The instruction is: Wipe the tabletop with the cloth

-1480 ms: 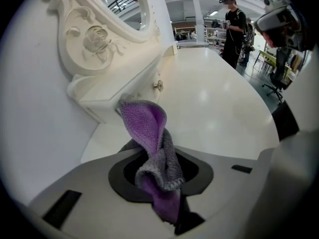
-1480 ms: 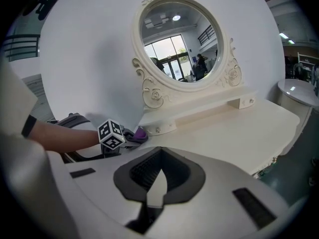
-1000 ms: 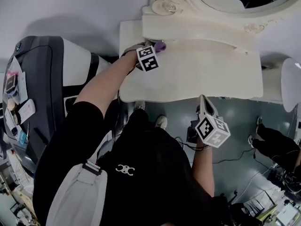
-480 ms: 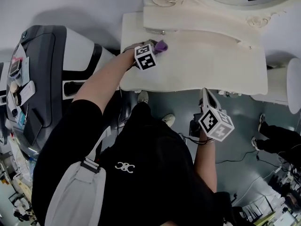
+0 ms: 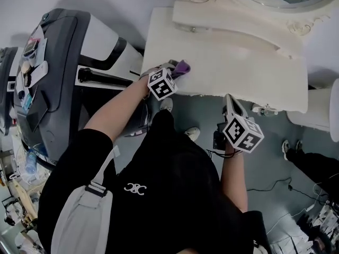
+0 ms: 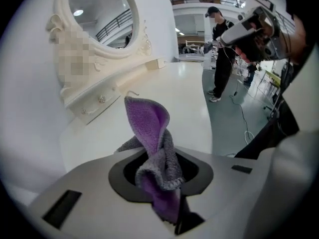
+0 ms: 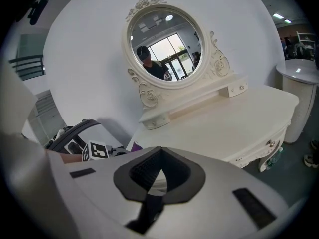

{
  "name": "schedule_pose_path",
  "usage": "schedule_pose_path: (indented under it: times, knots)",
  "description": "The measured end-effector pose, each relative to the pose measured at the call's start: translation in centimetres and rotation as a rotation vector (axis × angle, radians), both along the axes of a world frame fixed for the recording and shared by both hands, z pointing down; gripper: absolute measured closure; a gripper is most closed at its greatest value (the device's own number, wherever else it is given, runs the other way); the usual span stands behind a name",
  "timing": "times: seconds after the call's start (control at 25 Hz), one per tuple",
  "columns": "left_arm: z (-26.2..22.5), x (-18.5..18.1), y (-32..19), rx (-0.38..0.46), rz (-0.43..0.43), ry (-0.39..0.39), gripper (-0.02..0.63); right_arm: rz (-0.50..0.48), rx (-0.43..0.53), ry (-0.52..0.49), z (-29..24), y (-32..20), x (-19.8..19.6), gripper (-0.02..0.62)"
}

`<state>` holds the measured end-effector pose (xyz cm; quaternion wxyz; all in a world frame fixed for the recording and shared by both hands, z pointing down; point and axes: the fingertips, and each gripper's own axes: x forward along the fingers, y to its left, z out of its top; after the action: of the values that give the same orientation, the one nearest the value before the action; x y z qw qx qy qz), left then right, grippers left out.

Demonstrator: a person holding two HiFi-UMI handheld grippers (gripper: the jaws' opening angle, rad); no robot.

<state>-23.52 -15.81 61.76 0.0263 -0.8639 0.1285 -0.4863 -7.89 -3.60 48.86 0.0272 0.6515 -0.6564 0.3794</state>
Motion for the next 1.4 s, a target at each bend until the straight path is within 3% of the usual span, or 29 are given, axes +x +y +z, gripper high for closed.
schedule_pose_path:
  times: [0.16,0.36,0.52,0.6,1.0,1.4]
  knots:
    - [-0.1,-0.5,2.2,-0.048,-0.151,0.054,0.511,-0.033,0.012,-0.007,0.0,0.4,-0.6,0.583]
    - [0.0,-0.6,4.2,-0.064,-0.256,0.082,0.509,-0.057,0.027,-0.010,-0.3,0.9,-0.9,0.583]
    - [-0.3,-0.2,3.7,-0.155,-0.479,0.194,0.509,-0.054,0.037,-0.009,-0.5,1.6,-0.7,0.583]
    - [-0.2,0.4,4.0,-0.213,-0.539,0.245,0.511,-0.048,0.037,-0.007,-0.4,2.2,-0.4,0.583]
    - [-0.4,8.3,5.5,-0.320,-0.491,0.322,0.511,0.049,0.023,0.008,-0.3,6.5,3.4,0.583]
    - [-0.4,17.7,6.6,-0.370,-0.405,0.363,0.511,0.251,0.001,0.015,0.4,11.6,9.5,0.583]
